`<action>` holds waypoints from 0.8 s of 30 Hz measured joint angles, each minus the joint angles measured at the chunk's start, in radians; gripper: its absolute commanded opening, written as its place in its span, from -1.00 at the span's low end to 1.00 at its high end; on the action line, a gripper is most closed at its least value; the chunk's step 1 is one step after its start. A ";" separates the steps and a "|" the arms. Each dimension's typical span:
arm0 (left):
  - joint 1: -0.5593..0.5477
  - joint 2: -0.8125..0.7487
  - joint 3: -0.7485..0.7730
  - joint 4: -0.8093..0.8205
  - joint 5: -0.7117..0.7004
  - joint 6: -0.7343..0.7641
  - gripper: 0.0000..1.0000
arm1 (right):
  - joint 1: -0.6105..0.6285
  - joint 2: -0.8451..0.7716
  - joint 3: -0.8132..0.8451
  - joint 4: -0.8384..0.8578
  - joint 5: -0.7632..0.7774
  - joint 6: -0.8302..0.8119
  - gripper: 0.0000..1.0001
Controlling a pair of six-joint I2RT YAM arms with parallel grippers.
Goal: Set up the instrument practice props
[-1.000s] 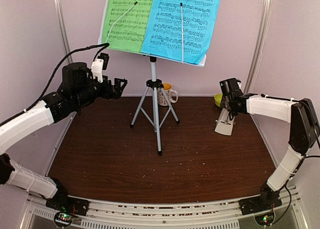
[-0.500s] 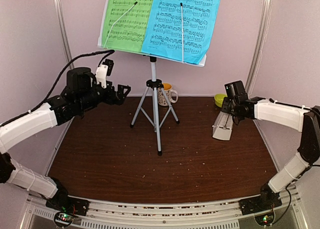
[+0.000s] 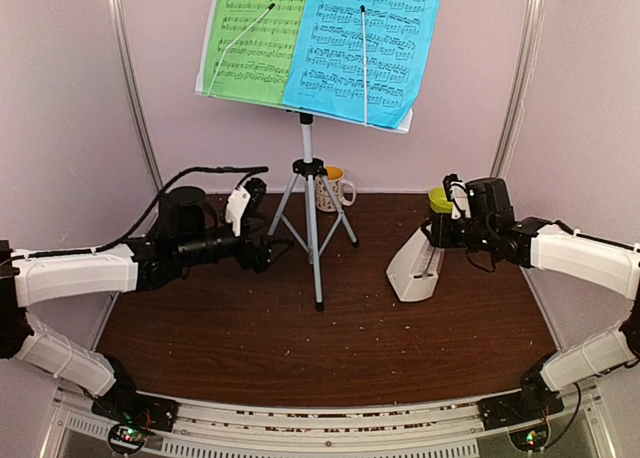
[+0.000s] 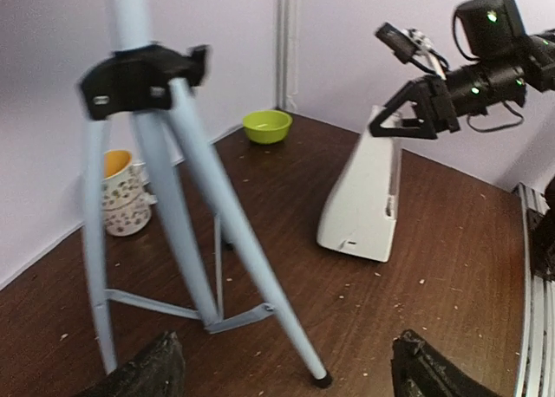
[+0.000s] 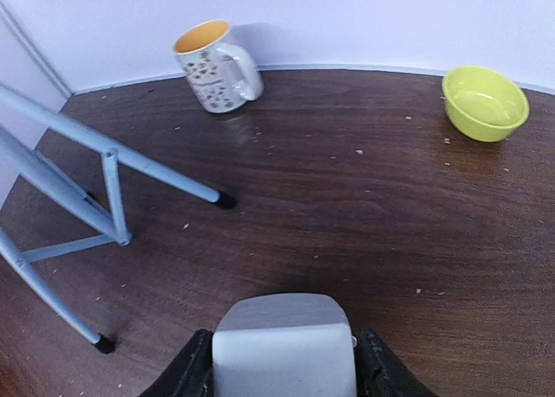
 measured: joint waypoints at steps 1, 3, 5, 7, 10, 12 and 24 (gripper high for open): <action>-0.027 0.017 -0.011 0.028 0.009 0.013 0.62 | 0.005 -0.008 -0.010 0.010 -0.034 -0.011 -0.49; -0.077 0.063 -0.037 0.087 0.020 0.038 0.60 | 0.016 -0.019 -0.024 0.024 -0.097 -0.032 -0.50; -0.120 0.117 -0.069 0.154 0.028 0.056 0.58 | 0.027 -0.027 -0.036 0.039 -0.156 -0.050 -0.51; -0.151 0.177 -0.106 0.229 0.029 0.074 0.57 | 0.039 -0.032 -0.050 0.058 -0.210 -0.066 -0.52; -0.187 0.266 -0.147 0.315 0.029 0.106 0.56 | 0.055 -0.042 -0.072 0.087 -0.289 -0.096 -0.53; -0.203 0.313 -0.153 0.359 0.029 0.131 0.56 | 0.064 -0.046 -0.084 0.103 -0.338 -0.116 -0.55; -0.294 0.443 -0.153 0.468 -0.047 0.301 0.71 | 0.119 -0.085 -0.138 0.127 -0.600 -0.255 -0.71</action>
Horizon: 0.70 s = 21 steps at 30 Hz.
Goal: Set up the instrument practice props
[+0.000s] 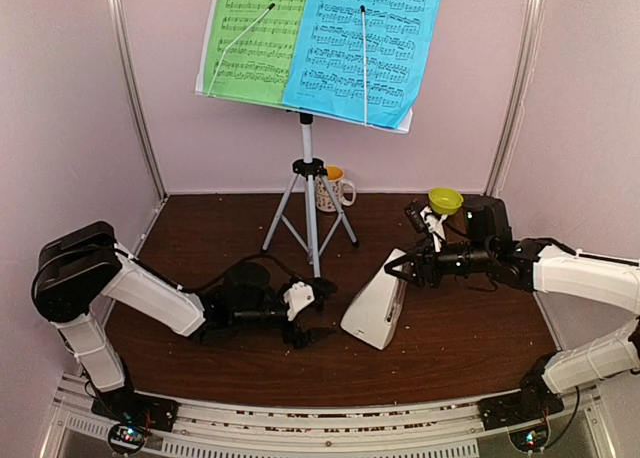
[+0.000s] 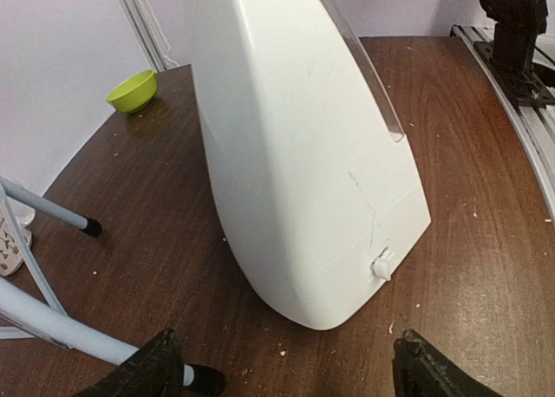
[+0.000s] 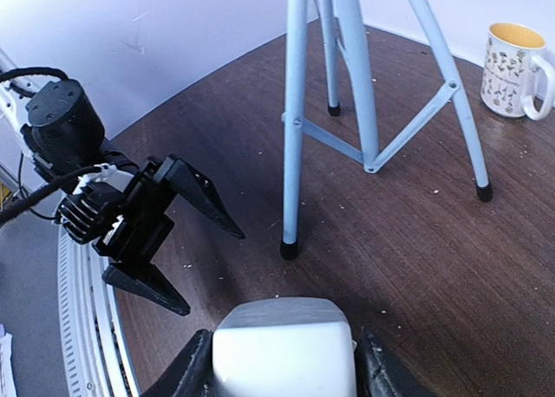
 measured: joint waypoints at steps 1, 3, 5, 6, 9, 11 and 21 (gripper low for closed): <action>-0.010 0.005 0.000 0.000 -0.007 0.012 0.70 | 0.004 -0.005 -0.004 0.001 -0.011 -0.009 -0.71; -0.028 0.018 0.002 0.000 -0.026 0.029 0.66 | 0.012 -0.016 -0.014 0.005 -0.030 -0.022 -0.76; -0.039 0.032 0.008 0.000 -0.047 0.035 0.63 | 0.020 -0.020 -0.017 0.007 -0.035 -0.027 -0.82; -0.042 0.039 0.014 0.000 -0.063 0.036 0.62 | 0.022 -0.020 -0.017 0.008 -0.034 -0.029 -0.85; -0.045 0.050 0.025 0.000 -0.116 0.033 0.61 | 0.032 -0.020 -0.017 0.011 -0.011 -0.021 -0.96; -0.045 0.056 0.033 0.002 -0.156 0.025 0.61 | 0.045 -0.020 -0.016 0.015 0.026 -0.003 -0.95; -0.064 0.059 -0.029 0.105 -0.199 -0.034 0.92 | 0.204 -0.031 -0.021 0.035 0.469 0.211 -1.00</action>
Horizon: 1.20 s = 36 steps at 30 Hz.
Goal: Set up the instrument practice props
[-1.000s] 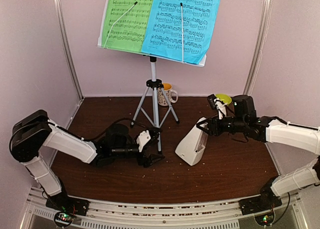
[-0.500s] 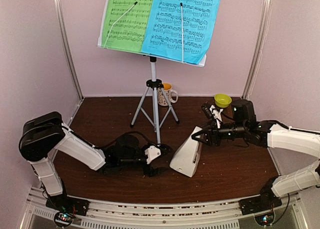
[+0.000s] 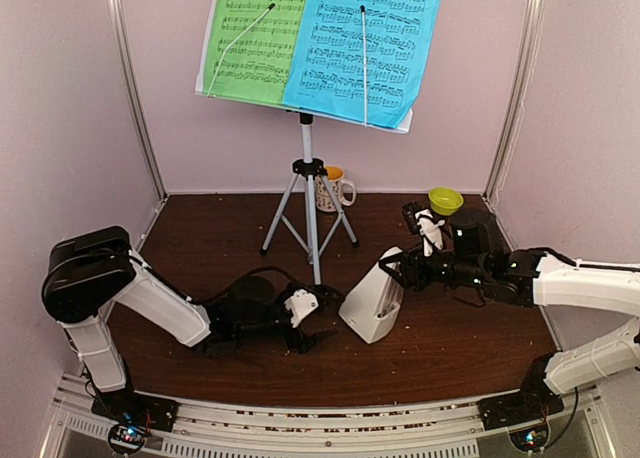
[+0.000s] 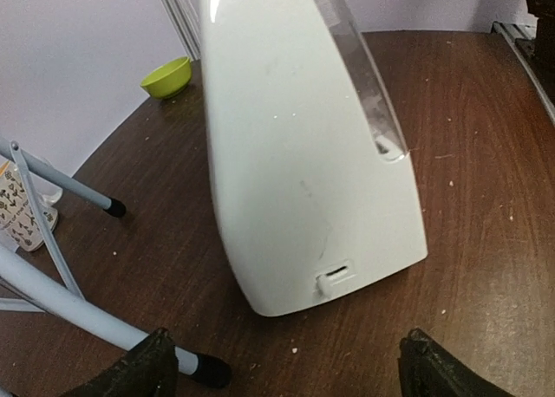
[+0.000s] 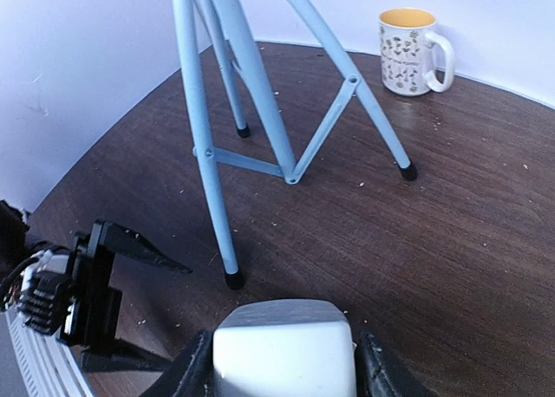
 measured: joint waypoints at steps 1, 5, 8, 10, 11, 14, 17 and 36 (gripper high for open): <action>-0.008 0.002 0.001 0.008 0.003 -0.002 0.95 | 0.014 -0.002 -0.002 0.001 0.046 0.021 -1.00; -0.027 0.033 0.016 0.052 0.014 -0.013 0.95 | 0.065 -0.006 -0.011 0.010 0.191 0.095 -1.00; -0.029 0.075 0.034 0.072 0.024 -0.019 0.95 | 0.095 -0.006 -0.015 0.011 0.278 0.137 -1.00; -0.029 0.105 0.056 0.074 0.032 -0.021 0.95 | 0.108 -0.007 -0.019 0.017 0.319 0.155 -1.00; -0.028 0.119 0.069 0.074 0.037 -0.022 0.95 | 0.111 -0.007 -0.020 0.018 0.336 0.163 -1.00; -0.028 0.148 0.103 0.074 0.050 -0.024 0.93 | 0.119 -0.011 -0.023 0.018 0.381 0.179 -1.00; -0.028 0.158 0.129 0.072 0.061 -0.024 0.88 | 0.120 -0.023 -0.031 0.019 0.417 0.196 -1.00; 0.005 0.294 0.306 0.023 0.116 -0.057 0.80 | 0.127 -0.045 -0.037 0.019 0.504 0.252 -1.00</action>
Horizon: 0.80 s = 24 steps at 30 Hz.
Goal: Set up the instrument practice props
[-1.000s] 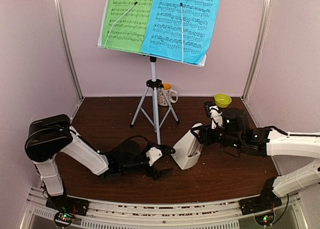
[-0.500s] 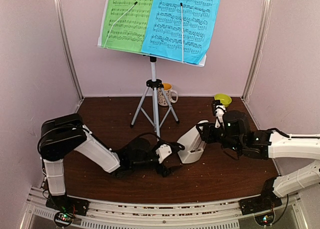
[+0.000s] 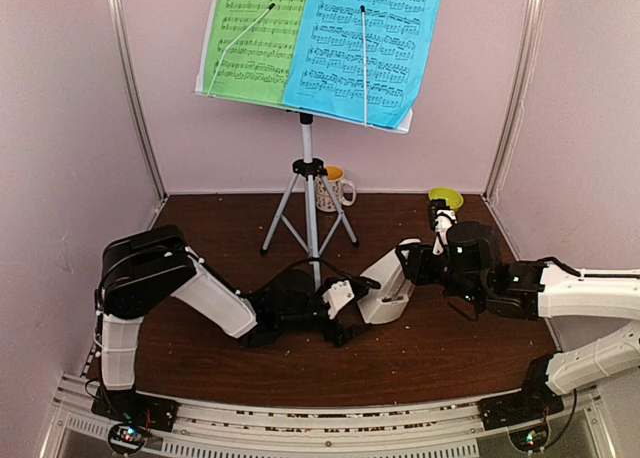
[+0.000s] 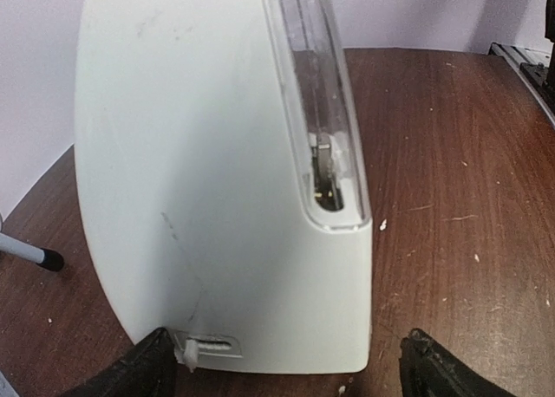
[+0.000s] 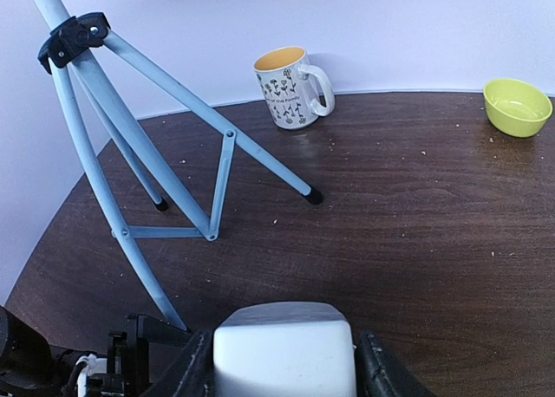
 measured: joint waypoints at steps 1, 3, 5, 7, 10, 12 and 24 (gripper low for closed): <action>0.000 0.005 0.008 -0.004 0.000 0.000 0.79 | 0.000 0.000 0.000 0.000 0.002 0.000 -1.00; 0.000 0.011 0.021 -0.012 0.000 -0.001 0.73 | 0.000 0.000 -0.001 0.000 0.009 0.000 -1.00; 0.000 0.013 0.028 -0.017 0.000 -0.002 0.69 | 0.000 0.000 -0.002 0.000 0.014 0.001 -1.00; 0.000 0.016 0.035 -0.019 0.000 -0.003 0.62 | 0.000 0.000 -0.004 0.000 0.018 0.003 -1.00; 0.000 0.019 0.037 -0.023 0.000 -0.004 0.51 | 0.000 0.000 -0.008 0.000 0.020 0.010 -1.00; 0.000 0.022 0.037 -0.024 0.000 -0.004 0.44 | 0.000 0.000 -0.009 0.000 0.021 0.014 -1.00; 0.000 0.026 0.037 -0.024 -0.005 -0.008 0.29 | 0.000 0.000 -0.013 0.000 0.026 0.020 -1.00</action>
